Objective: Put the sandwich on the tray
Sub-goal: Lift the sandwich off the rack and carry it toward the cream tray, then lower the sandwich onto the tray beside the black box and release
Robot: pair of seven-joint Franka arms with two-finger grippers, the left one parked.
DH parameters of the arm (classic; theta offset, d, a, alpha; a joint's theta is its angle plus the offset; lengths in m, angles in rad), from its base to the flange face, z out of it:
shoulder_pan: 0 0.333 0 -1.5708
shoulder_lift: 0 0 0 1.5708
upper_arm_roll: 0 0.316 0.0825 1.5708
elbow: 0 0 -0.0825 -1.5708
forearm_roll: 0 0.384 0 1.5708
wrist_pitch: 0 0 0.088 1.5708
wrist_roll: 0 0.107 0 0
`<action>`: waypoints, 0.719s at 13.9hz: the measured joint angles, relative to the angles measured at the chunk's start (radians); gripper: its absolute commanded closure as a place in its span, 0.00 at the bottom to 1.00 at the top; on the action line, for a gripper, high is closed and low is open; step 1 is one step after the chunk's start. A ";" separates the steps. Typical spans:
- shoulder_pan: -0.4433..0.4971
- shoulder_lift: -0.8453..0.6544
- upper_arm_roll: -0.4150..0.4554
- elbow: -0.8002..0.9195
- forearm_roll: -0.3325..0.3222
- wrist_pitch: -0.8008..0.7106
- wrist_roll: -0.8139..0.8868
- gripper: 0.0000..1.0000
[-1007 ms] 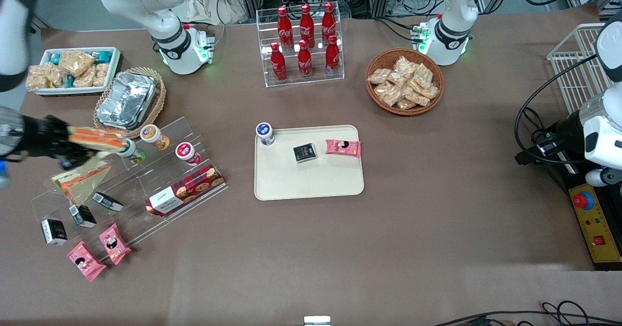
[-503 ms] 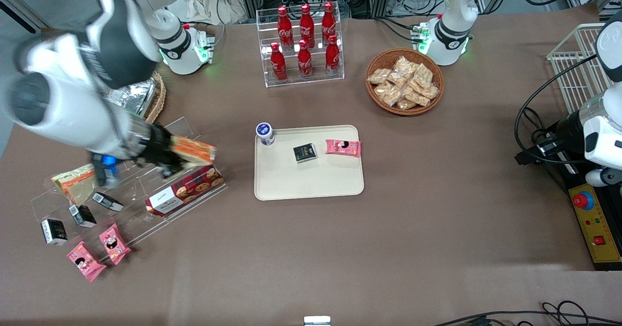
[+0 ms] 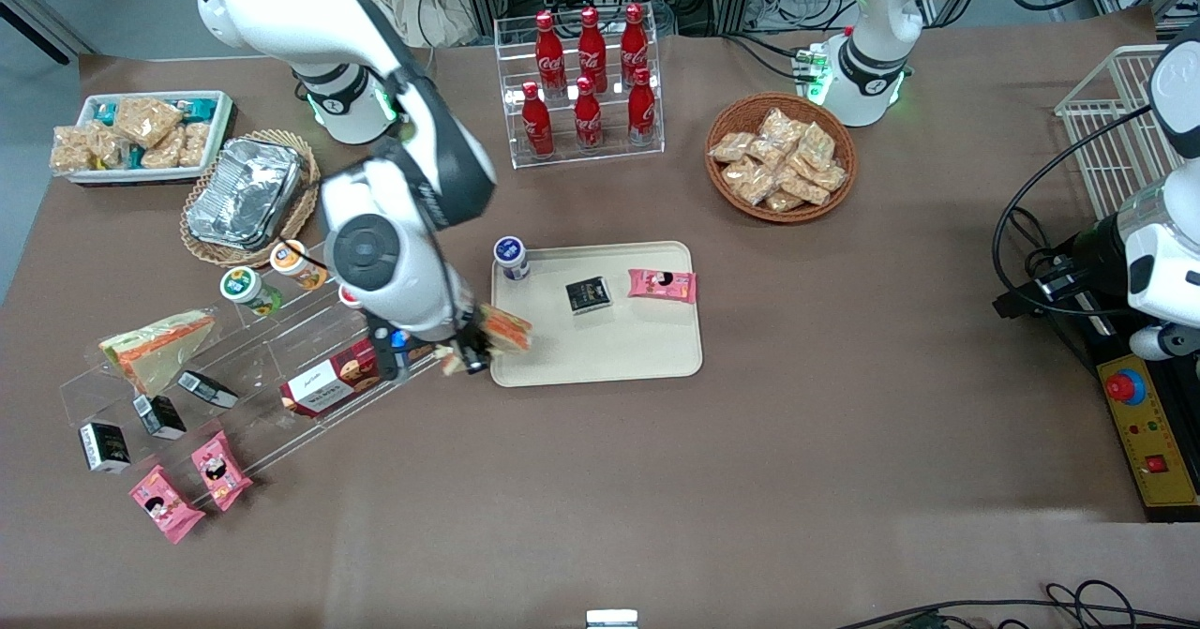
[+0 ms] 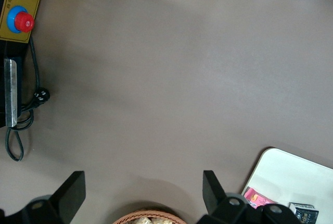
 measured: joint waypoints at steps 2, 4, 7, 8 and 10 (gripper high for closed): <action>0.044 0.045 0.000 -0.006 0.000 0.089 0.086 1.00; 0.077 0.081 0.000 -0.007 0.000 0.154 0.162 1.00; 0.114 0.132 0.000 -0.009 0.000 0.212 0.226 1.00; 0.127 0.150 -0.001 -0.010 0.000 0.235 0.244 1.00; 0.147 0.185 -0.001 -0.010 0.000 0.286 0.286 1.00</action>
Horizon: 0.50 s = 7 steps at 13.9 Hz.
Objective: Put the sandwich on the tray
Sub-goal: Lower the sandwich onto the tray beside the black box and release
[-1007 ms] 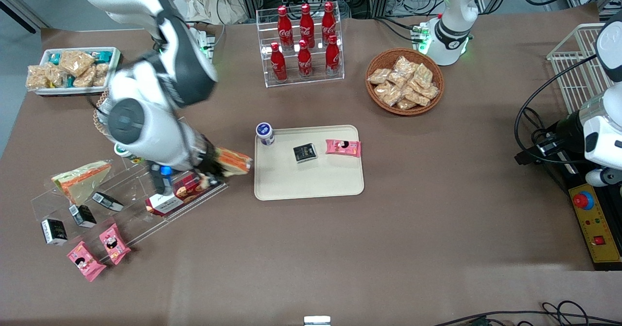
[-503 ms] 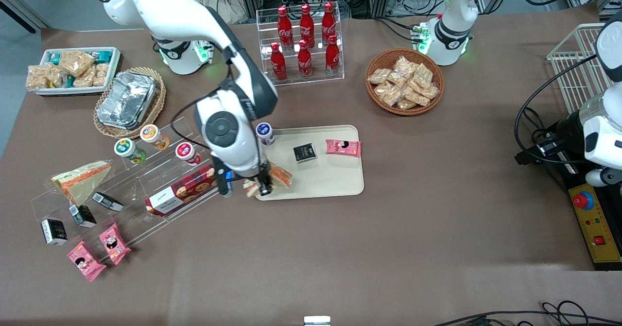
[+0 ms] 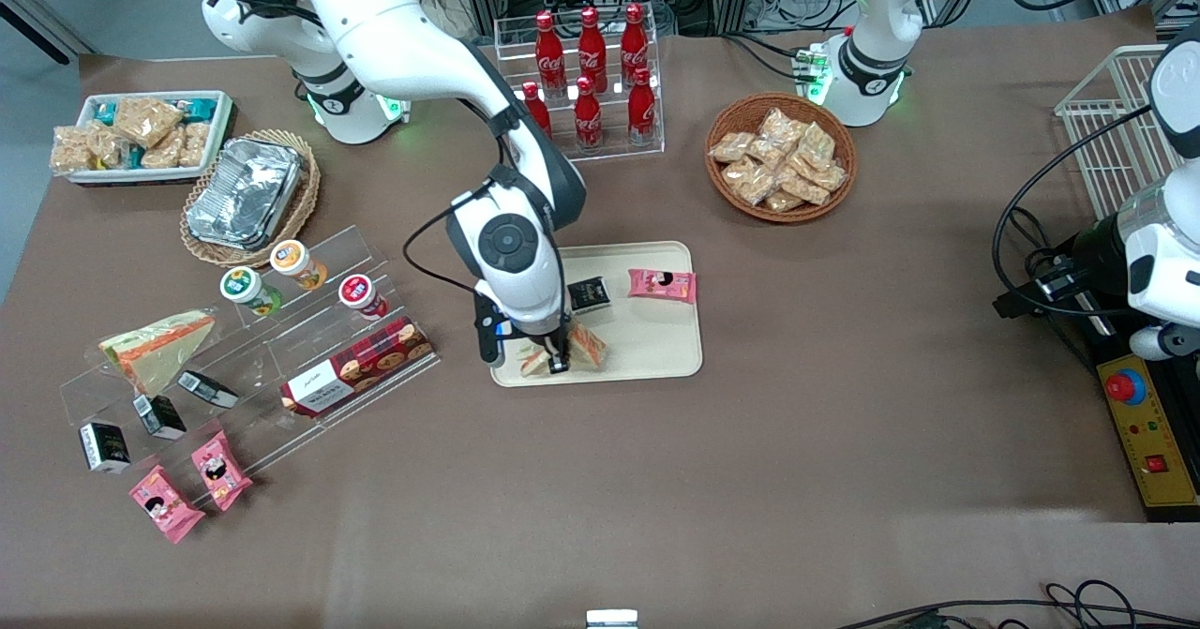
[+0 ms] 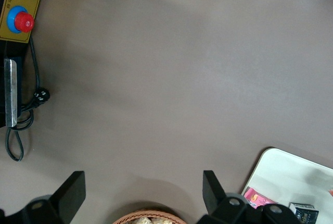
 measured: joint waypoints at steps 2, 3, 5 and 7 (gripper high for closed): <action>0.019 0.024 0.000 0.000 0.000 0.030 0.030 1.00; 0.029 0.033 0.000 0.000 0.000 0.034 0.043 1.00; 0.051 0.046 -0.001 0.000 0.000 0.036 0.070 1.00; 0.069 0.062 -0.001 0.000 0.000 0.049 0.104 1.00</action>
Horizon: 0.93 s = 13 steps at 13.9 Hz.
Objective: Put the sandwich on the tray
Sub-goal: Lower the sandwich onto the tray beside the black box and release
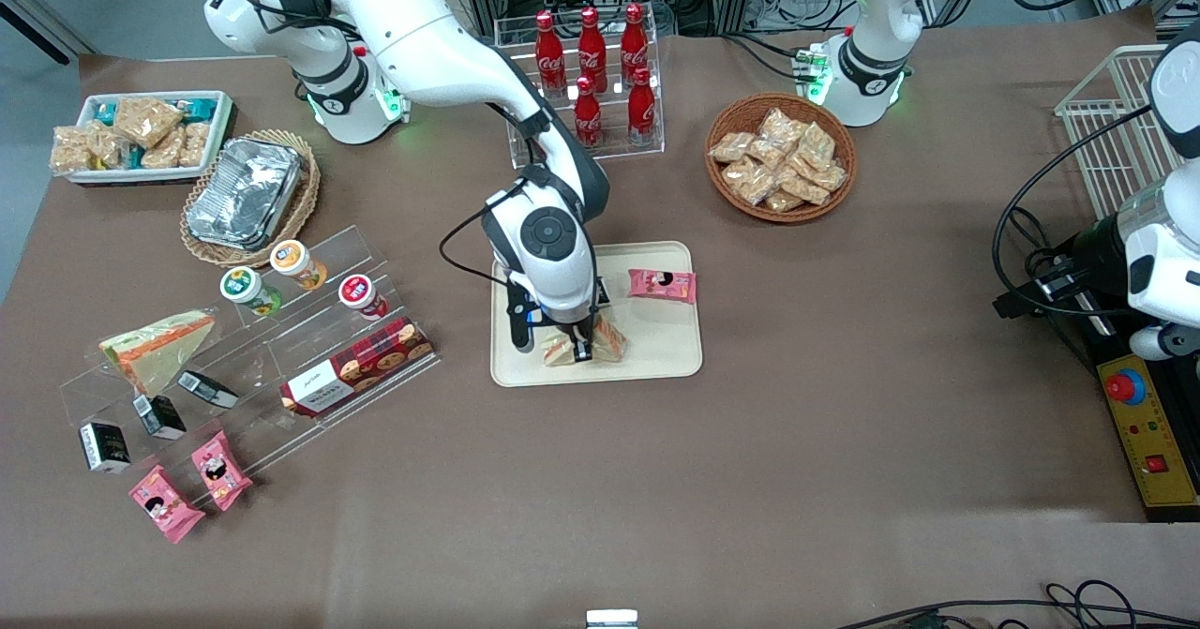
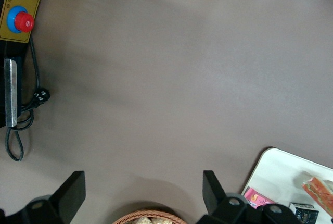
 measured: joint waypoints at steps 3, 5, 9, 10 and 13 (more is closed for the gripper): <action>0.016 0.033 -0.001 0.000 0.000 0.035 0.036 0.63; 0.017 0.039 -0.003 0.002 0.000 0.045 0.040 0.14; 0.016 0.049 -0.011 0.016 -0.054 0.054 0.040 0.01; 0.015 0.051 -0.012 0.021 -0.073 0.055 0.040 0.01; 0.010 0.051 -0.018 0.038 -0.086 0.047 0.025 0.01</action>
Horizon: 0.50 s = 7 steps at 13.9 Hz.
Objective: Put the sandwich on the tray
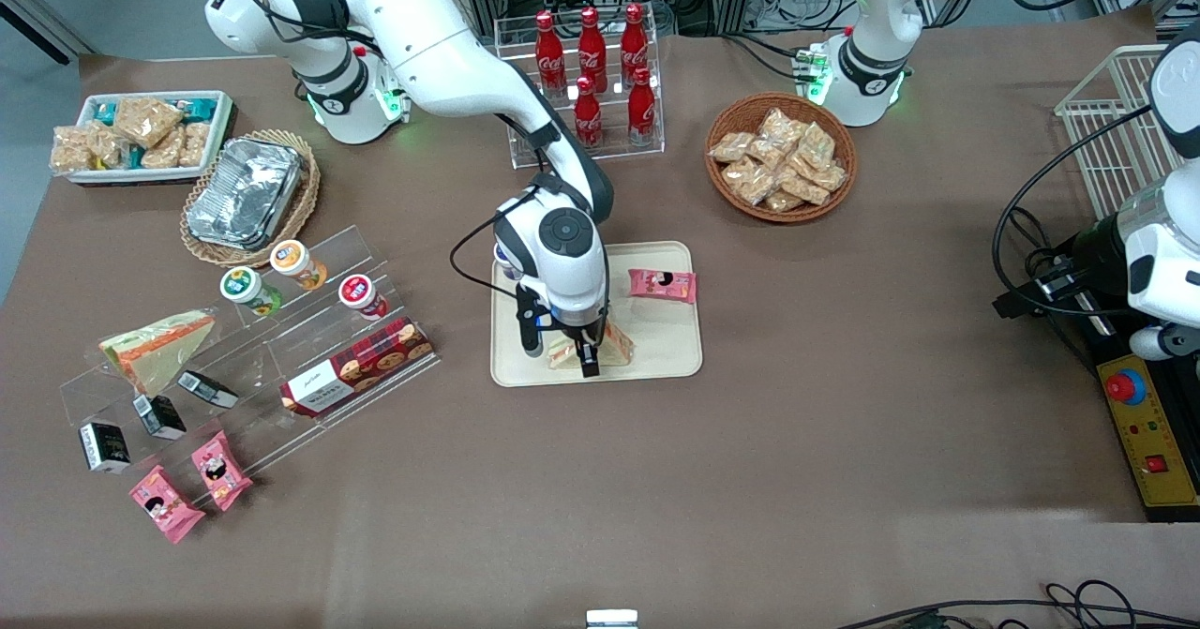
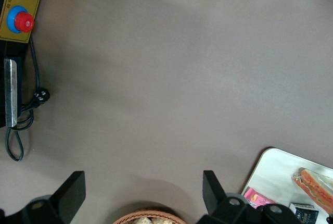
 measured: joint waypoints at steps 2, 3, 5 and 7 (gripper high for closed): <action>-0.002 -0.013 -0.002 0.014 0.000 -0.047 -0.045 0.01; -0.003 -0.026 -0.003 0.020 0.000 -0.084 -0.074 0.01; -0.004 -0.065 -0.004 0.028 0.000 -0.171 -0.144 0.01; -0.004 -0.113 -0.004 0.029 0.000 -0.237 -0.216 0.01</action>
